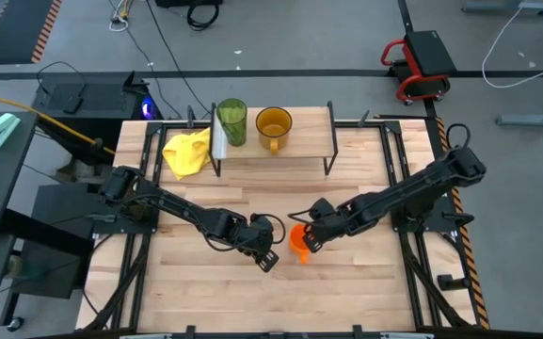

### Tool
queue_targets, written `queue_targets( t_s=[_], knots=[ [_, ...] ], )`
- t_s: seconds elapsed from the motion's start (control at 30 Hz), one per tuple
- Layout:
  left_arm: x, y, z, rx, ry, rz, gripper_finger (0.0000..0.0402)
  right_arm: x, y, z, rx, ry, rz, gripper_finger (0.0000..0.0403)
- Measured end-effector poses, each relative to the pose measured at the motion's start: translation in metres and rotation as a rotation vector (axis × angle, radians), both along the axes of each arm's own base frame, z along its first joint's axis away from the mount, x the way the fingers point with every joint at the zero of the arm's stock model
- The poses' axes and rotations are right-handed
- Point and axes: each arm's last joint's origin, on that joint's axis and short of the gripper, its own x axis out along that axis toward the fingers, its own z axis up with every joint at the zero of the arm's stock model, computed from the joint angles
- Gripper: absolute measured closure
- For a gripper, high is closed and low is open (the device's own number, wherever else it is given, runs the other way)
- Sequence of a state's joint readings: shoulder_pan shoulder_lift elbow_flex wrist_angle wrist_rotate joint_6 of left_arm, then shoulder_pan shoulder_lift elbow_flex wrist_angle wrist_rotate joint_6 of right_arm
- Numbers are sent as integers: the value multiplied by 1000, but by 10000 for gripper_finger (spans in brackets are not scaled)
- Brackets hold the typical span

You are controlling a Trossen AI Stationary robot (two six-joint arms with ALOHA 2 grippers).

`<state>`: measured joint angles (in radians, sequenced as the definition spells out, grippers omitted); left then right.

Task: Stack small to large cups/mugs on shelf
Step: Put the orange mug on the shelf

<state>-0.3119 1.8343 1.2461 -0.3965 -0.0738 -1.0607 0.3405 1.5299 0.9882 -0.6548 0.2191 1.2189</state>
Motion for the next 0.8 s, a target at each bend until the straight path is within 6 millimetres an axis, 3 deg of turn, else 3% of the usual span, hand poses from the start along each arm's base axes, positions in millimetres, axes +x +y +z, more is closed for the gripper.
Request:
queue_targets(
  t_s=[0.37,0.8],
  knots=[
    [0,0,0,0,0,1,375,5,2,-7,17,8,1,304],
    [0,0,0,-1,-1,1,386,6,-3,-7,33,16,-15,393]
  ],
)
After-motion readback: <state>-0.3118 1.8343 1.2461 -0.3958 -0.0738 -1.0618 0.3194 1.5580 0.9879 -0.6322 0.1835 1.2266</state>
